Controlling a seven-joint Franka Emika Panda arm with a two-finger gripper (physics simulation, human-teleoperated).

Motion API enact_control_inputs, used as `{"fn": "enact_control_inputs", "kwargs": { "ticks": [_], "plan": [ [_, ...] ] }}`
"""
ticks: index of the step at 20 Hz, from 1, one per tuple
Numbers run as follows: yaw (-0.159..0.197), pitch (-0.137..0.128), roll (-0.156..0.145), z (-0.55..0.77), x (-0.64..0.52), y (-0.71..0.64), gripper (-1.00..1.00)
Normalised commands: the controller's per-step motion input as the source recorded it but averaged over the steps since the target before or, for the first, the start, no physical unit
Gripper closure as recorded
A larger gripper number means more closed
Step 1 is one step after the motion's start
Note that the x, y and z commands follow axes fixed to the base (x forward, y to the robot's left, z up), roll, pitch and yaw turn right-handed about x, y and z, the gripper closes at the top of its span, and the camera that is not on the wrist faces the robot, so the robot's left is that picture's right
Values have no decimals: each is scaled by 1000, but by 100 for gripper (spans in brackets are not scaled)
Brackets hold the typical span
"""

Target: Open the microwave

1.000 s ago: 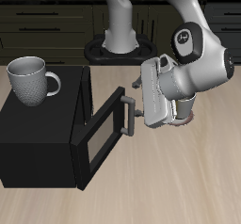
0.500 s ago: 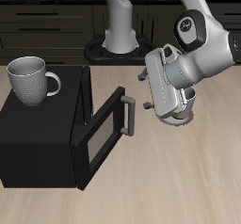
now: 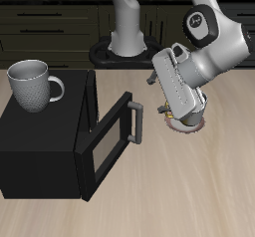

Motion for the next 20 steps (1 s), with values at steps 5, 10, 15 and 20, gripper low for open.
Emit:
{"fn": "enact_control_inputs", "kwargs": {
  "ticks": [5, 10, 15, 20],
  "plan": [
    [115, 5, 32, 70, -35, -155, -100],
    [132, -15, 30, 184, -80, -193, -100],
    [105, -7, -33, 2, -135, -106, -100],
    [144, 108, 60, -546, -185, 233, -100]
  ]
}}
